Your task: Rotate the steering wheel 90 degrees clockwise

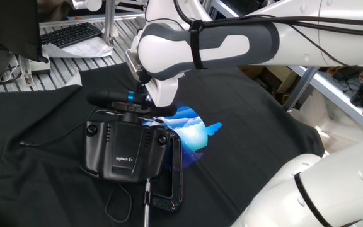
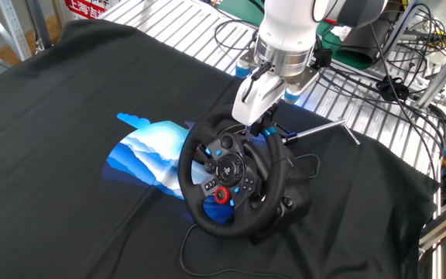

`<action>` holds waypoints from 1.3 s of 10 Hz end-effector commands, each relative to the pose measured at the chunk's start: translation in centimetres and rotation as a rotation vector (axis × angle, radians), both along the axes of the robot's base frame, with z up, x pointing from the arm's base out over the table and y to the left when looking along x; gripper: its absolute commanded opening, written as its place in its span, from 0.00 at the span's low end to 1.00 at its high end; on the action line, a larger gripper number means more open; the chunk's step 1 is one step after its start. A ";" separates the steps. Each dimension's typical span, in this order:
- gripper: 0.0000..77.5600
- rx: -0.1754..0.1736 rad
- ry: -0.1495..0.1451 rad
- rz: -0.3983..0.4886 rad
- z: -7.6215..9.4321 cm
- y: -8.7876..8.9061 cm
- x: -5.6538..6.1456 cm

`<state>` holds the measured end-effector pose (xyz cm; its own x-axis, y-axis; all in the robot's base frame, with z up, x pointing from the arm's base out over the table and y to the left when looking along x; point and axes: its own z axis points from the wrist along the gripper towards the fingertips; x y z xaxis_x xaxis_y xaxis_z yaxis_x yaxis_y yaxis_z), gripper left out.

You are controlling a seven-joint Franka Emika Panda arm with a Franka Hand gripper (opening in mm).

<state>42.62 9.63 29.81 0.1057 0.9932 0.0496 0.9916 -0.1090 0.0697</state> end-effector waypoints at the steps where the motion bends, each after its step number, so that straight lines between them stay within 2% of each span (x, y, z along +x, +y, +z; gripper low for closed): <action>1: 0.02 -0.045 0.070 -0.077 2.5 3.1 -1.8; 5: 0.02 -0.058 0.074 -0.090 3.2 3.7 -2.4; 9: 0.02 -0.052 0.073 -0.084 3.2 3.7 -2.4; 11: 0.02 -0.044 0.074 -0.073 3.1 3.6 -2.3; 12: 0.02 -0.014 0.068 -0.059 3.3 3.7 -2.3; 13: 0.02 -0.007 0.061 -0.041 3.5 3.8 -2.4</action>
<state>40.27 13.31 33.05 0.1669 0.9858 0.0200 0.9859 -0.1670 0.0038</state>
